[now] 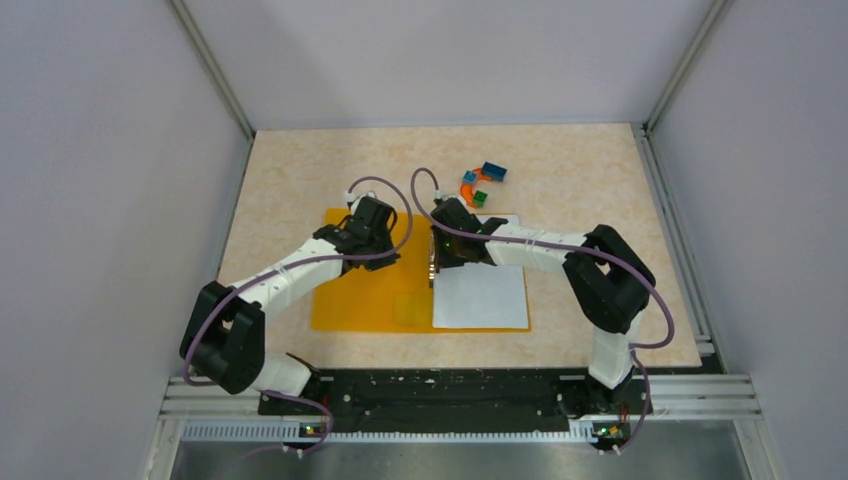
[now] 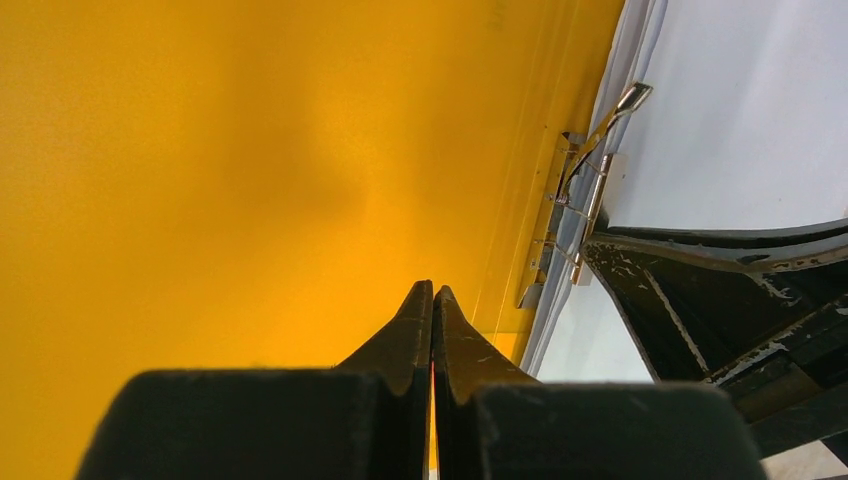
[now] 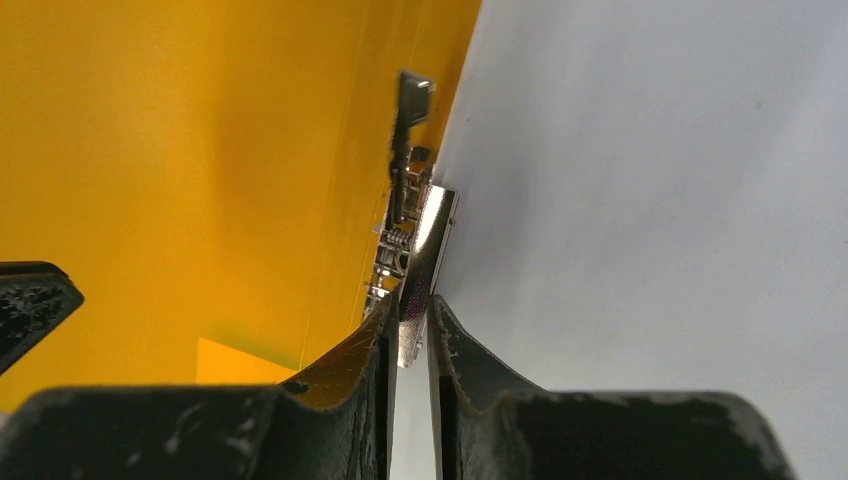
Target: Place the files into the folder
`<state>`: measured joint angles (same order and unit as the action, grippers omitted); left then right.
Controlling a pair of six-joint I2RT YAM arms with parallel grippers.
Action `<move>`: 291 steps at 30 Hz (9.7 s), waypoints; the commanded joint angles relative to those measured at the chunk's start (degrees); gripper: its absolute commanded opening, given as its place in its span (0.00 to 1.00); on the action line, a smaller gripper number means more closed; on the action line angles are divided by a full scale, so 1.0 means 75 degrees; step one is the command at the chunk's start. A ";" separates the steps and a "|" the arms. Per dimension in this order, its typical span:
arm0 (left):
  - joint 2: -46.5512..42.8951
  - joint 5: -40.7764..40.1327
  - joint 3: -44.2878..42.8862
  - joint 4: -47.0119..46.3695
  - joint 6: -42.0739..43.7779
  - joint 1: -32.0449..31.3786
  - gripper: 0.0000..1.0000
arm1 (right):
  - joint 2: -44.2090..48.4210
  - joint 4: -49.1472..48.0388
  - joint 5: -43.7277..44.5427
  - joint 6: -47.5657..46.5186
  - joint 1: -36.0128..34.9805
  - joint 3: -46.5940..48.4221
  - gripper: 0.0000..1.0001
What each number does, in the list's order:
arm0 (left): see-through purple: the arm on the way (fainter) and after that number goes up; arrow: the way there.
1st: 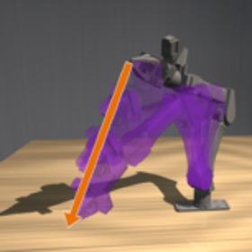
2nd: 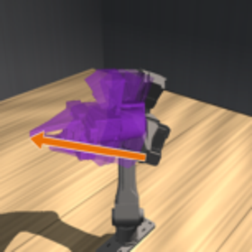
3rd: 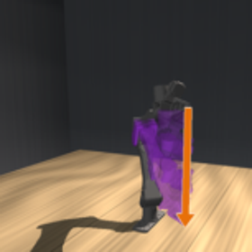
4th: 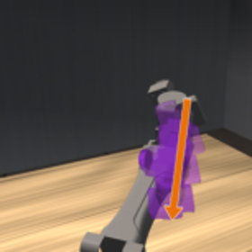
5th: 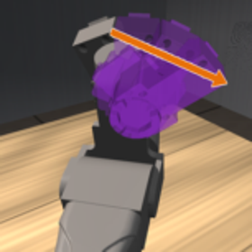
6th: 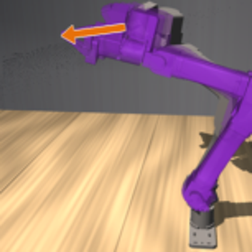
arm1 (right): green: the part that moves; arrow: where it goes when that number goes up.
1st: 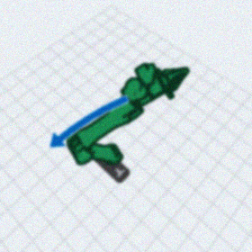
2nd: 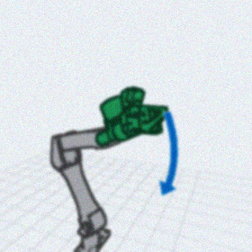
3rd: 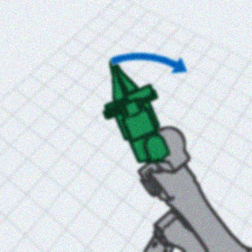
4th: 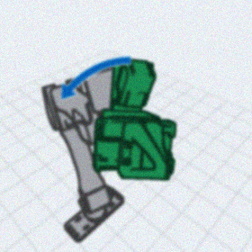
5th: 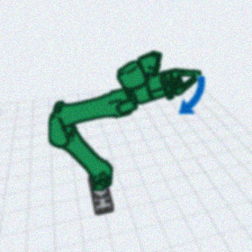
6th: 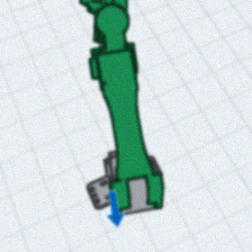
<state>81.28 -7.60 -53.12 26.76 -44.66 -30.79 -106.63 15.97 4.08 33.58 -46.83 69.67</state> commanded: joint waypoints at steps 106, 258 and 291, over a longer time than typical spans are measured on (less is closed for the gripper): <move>0.0017 0.2449 0.1201 -0.1682 0.1117 0.4214 0.61 | 0.0347 -0.1720 -0.1493 0.0014 0.0874 -0.1321 0.06; -0.1689 0.2369 0.2007 -0.0785 0.0331 0.2980 0.00 | 0.1460 0.1841 0.0994 -0.1267 -0.0056 -0.1954 0.00; -0.1626 0.2091 0.2045 -0.0791 0.0198 0.2991 0.00 | 0.0317 0.1607 0.0456 -0.1469 0.0247 -0.2142 0.00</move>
<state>68.93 11.88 -37.28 21.21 -43.81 -8.78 -97.14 21.89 8.71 23.79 -45.69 57.17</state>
